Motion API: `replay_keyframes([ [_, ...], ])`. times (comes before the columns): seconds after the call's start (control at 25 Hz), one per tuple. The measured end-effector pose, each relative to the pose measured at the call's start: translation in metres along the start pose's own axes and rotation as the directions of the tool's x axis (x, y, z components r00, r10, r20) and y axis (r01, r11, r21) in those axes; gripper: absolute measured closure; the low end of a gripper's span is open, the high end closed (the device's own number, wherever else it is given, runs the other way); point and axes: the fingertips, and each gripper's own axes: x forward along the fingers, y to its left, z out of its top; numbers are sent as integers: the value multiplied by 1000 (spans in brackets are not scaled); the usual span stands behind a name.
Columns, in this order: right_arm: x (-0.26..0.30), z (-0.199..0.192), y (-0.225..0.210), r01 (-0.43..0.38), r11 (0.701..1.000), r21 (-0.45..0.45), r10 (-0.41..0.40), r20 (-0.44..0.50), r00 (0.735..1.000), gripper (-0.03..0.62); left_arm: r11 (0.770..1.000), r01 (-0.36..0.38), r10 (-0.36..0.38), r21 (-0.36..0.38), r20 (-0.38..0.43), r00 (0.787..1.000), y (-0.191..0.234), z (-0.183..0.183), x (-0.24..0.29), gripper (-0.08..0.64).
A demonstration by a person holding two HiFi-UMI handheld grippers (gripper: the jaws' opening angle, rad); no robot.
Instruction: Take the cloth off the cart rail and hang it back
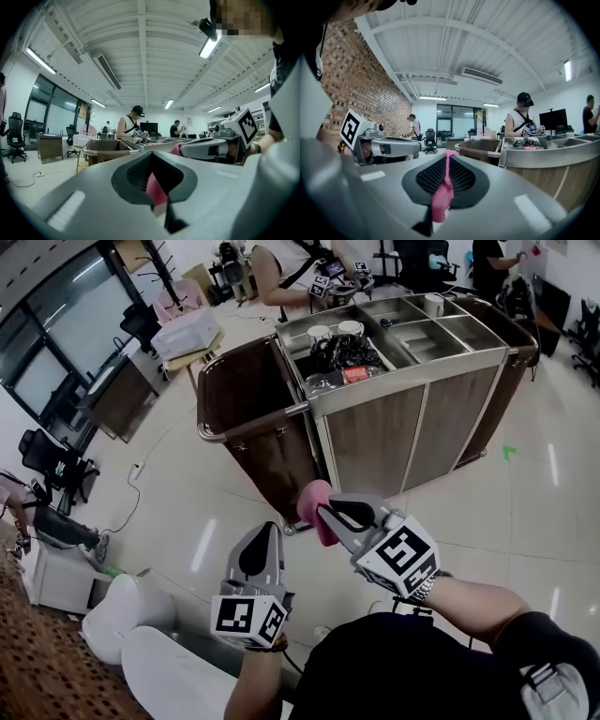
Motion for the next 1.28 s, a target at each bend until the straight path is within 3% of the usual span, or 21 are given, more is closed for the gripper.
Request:
replay_keyframes([
  [0.4, -13, 44, 44, 73, 997, -22, -72, 41, 997, 581, 994, 95, -97, 55, 44, 994, -6, 45, -35, 557],
  [0.76, -8, 47, 47, 104, 994, -27, -103, 43, 994, 581, 989, 126, -130, 76, 47, 990, -2, 46, -34, 557],
  [1.28, -15, 40, 48, 117, 993, -31, -115, 47, 992, 581, 990, 139, -141, 40, 52, 989, -5, 38, -33, 555],
])
